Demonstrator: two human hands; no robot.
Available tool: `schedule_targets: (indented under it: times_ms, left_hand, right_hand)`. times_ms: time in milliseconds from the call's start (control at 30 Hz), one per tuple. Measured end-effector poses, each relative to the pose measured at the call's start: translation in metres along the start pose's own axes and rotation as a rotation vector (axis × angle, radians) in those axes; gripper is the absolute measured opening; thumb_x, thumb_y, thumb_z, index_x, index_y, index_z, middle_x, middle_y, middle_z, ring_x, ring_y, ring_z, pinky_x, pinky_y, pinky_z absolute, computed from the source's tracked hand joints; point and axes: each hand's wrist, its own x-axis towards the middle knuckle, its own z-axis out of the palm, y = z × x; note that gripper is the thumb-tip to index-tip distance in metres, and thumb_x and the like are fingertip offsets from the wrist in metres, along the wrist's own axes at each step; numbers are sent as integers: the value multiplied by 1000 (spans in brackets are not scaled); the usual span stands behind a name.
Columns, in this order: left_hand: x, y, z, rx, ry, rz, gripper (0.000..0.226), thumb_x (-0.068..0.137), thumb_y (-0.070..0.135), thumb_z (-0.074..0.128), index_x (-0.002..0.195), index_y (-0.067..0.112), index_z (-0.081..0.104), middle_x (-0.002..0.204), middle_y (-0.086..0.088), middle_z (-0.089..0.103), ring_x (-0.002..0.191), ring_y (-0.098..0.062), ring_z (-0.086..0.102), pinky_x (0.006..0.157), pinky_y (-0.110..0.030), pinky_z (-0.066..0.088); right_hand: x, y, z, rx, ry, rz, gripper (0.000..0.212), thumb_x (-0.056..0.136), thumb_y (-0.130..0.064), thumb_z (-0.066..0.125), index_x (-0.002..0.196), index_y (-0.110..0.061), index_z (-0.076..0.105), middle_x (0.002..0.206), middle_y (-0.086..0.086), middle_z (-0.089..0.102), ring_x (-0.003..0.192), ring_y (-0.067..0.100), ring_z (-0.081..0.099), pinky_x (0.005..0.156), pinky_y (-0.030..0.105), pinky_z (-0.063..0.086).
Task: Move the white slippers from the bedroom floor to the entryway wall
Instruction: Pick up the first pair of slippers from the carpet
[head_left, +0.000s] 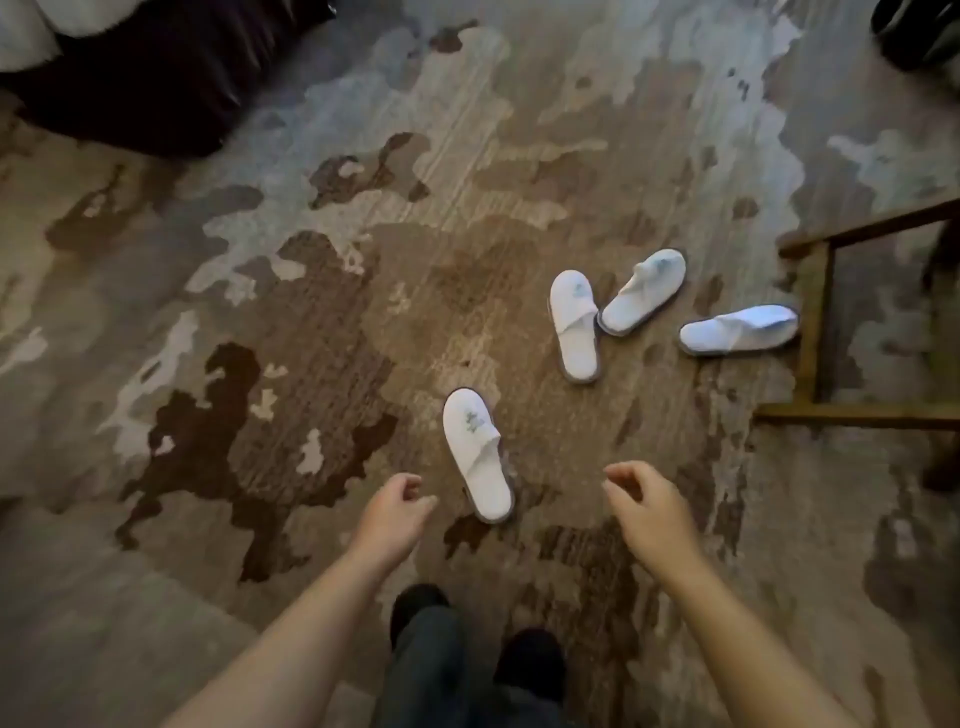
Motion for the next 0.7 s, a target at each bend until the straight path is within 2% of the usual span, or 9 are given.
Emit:
schedule_targets:
  times_ms: [33, 133, 167, 300, 400, 500, 567, 700]
  left_hand:
    - [25, -6, 18, -13, 5, -4, 42, 86, 22, 52, 125, 9, 44, 131, -12, 50, 117, -26, 49, 90, -34, 42]
    - [111, -33, 73, -69, 10, -60, 46, 85, 24, 54, 128, 10, 41, 134, -12, 47, 120, -25, 47, 87, -31, 39]
    - [143, -47, 93, -84, 13, -61, 48, 85, 23, 55, 128, 9, 40, 135, -13, 46, 121, -26, 46, 88, -31, 39]
    - [251, -92, 153, -137, 60, -85, 61, 81, 26, 60, 132, 5, 33, 137, -16, 43, 123, -29, 43, 91, -32, 38]
    - [309, -110, 183, -246, 129, -96, 64, 79, 26, 62, 130, 4, 32, 136, -17, 44, 121, -30, 44, 89, -35, 40]
    - [342, -114, 202, -356, 245, -87, 64, 74, 24, 68, 124, 2, 35, 128, -18, 50, 113, -30, 50, 80, -34, 41]
    - [352, -113, 208, -341, 281, -105, 66, 69, 23, 73, 121, 2, 37, 123, -18, 51, 109, -32, 52, 82, -37, 42]
    - [356, -95, 205, -236, 214, -97, 45, 68, 24, 73, 102, 3, 51, 111, -16, 59, 99, -34, 56, 86, -45, 49]
  right_hand:
    - [20, 16, 15, -2, -18, -13, 18, 86, -13, 51, 102, -10, 58, 89, -1, 54, 84, 11, 48, 58, 5, 34]
    - [87, 82, 65, 7, -2, -2, 20, 85, -10, 52, 104, -6, 57, 93, 3, 55, 88, 15, 51, 74, 22, 37]
    - [109, 107, 85, 28, 11, 0, 20, 85, -9, 52, 104, -6, 57, 94, 4, 55, 89, 16, 51, 75, 24, 37]
    - [187, 191, 151, 63, 37, -6, 19, 85, -9, 52, 104, -9, 56, 87, -3, 54, 80, 8, 50, 63, 16, 36]
    - [228, 234, 185, 75, 33, -7, 18, 86, -10, 51, 103, -14, 55, 81, -11, 51, 75, 1, 48, 62, 13, 36]
    - [252, 257, 202, 83, 14, 14, 21, 86, -11, 51, 107, -12, 55, 89, -6, 54, 85, 9, 51, 72, 21, 38]
    - [259, 261, 203, 79, -10, 20, 23, 87, -13, 50, 109, -13, 55, 91, -7, 54, 88, 9, 51, 70, 20, 39]
    - [266, 248, 189, 46, -9, 12, 24, 87, -14, 50, 111, -12, 55, 96, -3, 54, 92, 11, 51, 76, 23, 40]
